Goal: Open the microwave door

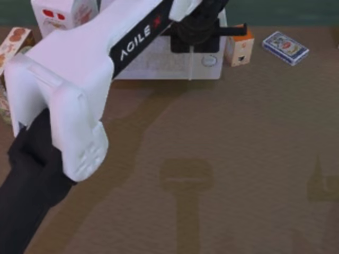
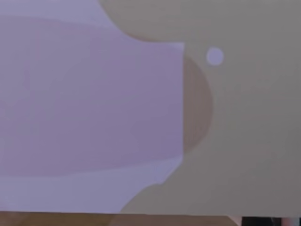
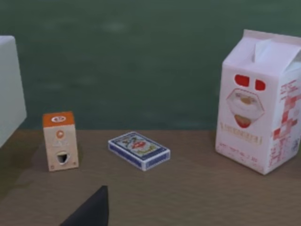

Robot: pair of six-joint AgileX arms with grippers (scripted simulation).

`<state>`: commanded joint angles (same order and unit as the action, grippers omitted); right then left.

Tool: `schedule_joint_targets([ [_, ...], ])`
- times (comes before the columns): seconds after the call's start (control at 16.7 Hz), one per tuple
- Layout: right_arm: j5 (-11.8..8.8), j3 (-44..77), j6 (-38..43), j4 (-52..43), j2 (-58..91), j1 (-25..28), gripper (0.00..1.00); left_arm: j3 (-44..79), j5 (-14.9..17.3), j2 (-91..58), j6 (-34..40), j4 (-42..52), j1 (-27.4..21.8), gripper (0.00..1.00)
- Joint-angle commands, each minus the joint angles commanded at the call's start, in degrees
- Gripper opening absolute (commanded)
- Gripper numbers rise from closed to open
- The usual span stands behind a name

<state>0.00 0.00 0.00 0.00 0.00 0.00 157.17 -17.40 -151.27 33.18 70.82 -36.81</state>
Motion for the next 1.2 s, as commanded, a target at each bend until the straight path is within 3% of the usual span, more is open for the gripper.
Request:
schedule_joint_targets([
  [0.84, 0.0, 0.0, 0.0, 0.0, 0.0, 0.0, 1.00, -23.0, -0.9, 12.2, 1.7, -10.1, -1.8, 0.00],
  [1.2, 0.0, 0.0, 0.0, 0.0, 0.0, 0.0, 1.00, -23.7, -1.0, 12.6, 1.8, -10.5, -1.8, 0.00],
])
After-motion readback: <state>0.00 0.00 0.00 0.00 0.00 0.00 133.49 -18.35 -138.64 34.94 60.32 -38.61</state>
